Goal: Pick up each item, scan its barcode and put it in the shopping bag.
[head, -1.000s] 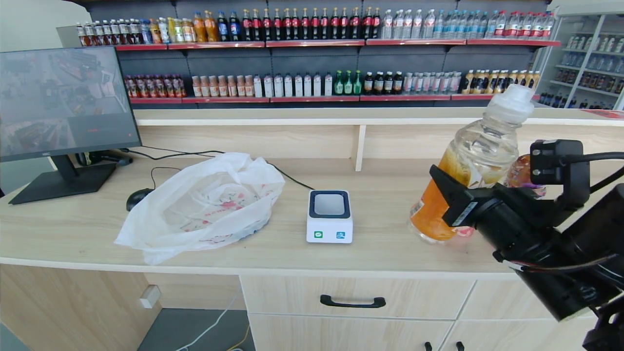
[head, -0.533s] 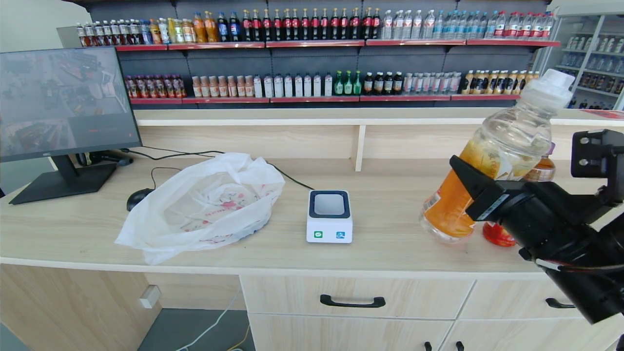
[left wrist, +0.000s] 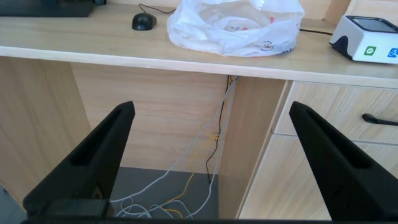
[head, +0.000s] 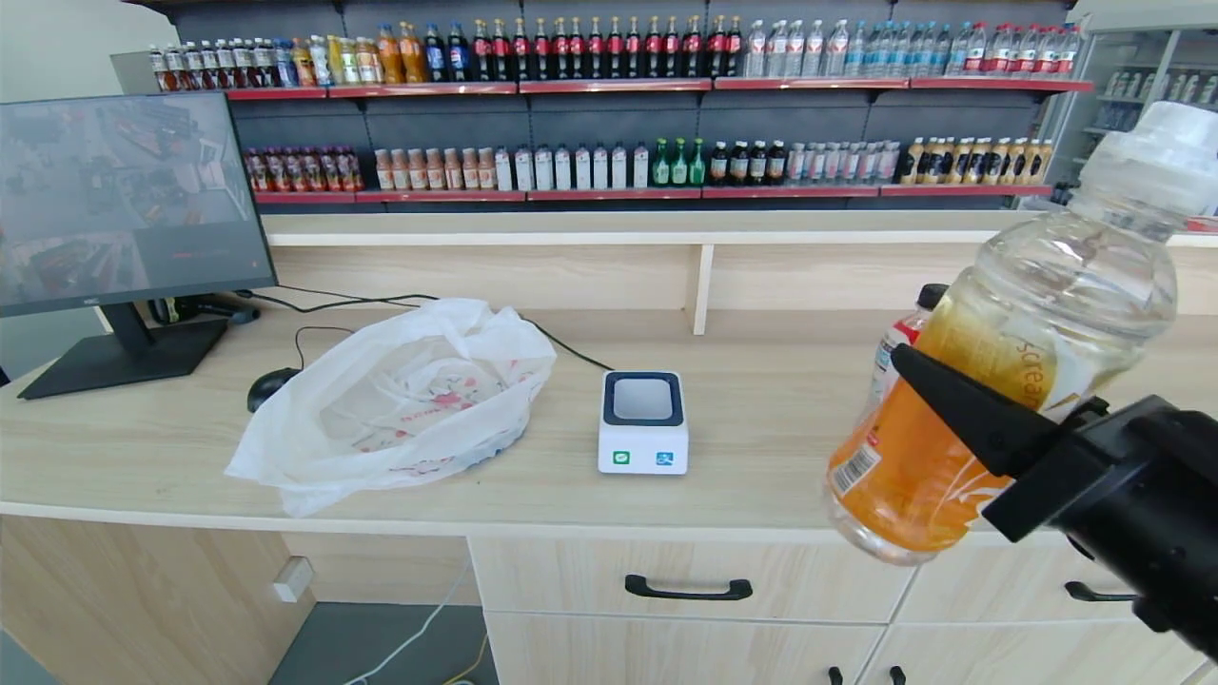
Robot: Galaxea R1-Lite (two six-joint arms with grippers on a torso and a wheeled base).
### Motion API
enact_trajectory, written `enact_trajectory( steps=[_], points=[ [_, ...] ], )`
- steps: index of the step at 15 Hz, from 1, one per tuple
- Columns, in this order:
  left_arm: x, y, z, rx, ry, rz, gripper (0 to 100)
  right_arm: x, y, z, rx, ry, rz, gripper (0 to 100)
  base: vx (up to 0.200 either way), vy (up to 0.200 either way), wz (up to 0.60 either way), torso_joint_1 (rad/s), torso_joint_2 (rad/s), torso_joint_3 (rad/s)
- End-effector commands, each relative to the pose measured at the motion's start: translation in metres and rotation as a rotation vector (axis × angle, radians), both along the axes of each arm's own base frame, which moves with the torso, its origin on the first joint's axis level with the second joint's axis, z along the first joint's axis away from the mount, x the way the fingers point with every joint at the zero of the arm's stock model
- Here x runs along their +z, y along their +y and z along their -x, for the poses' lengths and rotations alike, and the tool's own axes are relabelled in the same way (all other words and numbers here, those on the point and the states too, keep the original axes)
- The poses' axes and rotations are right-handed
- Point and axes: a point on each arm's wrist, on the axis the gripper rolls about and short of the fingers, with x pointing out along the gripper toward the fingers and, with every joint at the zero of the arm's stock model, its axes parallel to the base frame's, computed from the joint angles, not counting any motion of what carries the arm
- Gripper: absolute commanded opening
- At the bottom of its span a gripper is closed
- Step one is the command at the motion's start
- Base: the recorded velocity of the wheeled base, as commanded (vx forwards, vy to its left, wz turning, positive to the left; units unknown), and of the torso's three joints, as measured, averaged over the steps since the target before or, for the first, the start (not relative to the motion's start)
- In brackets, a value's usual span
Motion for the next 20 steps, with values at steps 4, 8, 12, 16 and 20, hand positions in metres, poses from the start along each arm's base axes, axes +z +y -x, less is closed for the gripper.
enact_trajectory(
  steps=[4, 8, 12, 16, 20],
  points=[
    [0.0, 0.0, 0.0, 0.0, 0.0, 0.0, 100, 0.019, 0.018, 0.02, 0.171, 0.051, -0.187, 0, 0.0, 0.0, 0.0, 0.0, 0.0, 0.0],
    [0.0, 0.0, 0.0, 0.0, 0.0, 0.0, 100, 0.017, 0.043, 0.028, 0.34, 0.196, -0.362, 0, 0.0, 0.0, 0.0, 0.0, 0.0, 0.0],
    [0.0, 0.0, 0.0, 0.0, 0.0, 0.0, 100, 0.011, 0.059, 0.021, 0.479, 0.319, -0.505, 0, 0.0, 0.0, 0.0, 0.0, 0.0, 0.0],
    [0.0, 0.0, 0.0, 0.0, 0.0, 0.0, 100, 0.005, 0.072, 0.016, 0.571, 0.327, -0.597, 0, 0.0, 0.0, 0.0, 0.0, 0.0, 0.0],
    [0.0, 0.0, 0.0, 0.0, 0.0, 0.0, 100, -0.012, 0.094, 0.004, 0.577, 0.294, -0.604, 0, 0.0, 0.0, 0.0, 0.0, 0.0, 0.0]
  ],
)
